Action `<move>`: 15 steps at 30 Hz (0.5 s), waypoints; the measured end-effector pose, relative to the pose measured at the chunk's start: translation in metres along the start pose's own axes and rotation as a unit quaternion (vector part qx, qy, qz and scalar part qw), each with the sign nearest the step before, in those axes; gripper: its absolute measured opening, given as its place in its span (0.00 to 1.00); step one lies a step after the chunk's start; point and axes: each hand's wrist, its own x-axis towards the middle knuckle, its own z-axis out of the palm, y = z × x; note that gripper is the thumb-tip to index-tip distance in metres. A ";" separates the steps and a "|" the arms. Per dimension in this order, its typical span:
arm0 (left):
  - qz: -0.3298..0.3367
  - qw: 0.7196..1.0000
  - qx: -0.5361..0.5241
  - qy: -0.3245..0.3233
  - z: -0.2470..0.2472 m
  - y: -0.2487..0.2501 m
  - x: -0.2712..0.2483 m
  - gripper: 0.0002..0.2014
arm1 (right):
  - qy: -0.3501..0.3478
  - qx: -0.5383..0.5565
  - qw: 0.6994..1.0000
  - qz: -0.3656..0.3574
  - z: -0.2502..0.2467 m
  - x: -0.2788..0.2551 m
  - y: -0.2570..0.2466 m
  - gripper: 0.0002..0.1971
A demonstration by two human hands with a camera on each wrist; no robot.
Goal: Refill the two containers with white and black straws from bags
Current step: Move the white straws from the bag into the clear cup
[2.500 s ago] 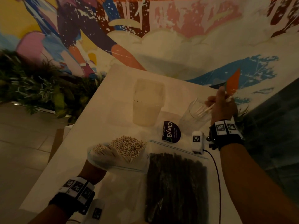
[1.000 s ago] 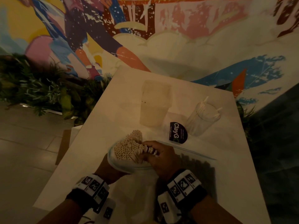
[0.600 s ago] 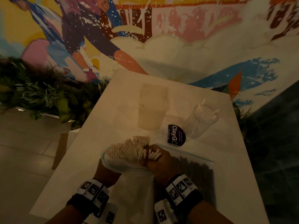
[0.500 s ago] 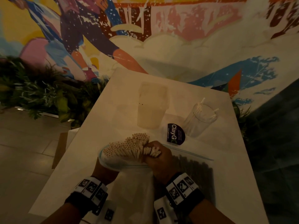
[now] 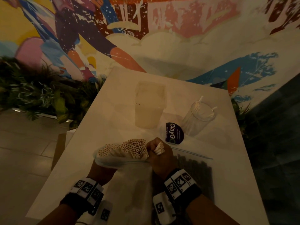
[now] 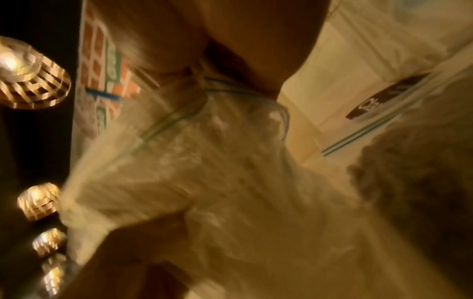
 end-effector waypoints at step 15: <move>0.052 0.998 -0.028 -0.015 -0.008 -0.018 0.008 0.15 | 0.099 0.342 0.932 -0.069 -0.047 0.011 -0.072 0.17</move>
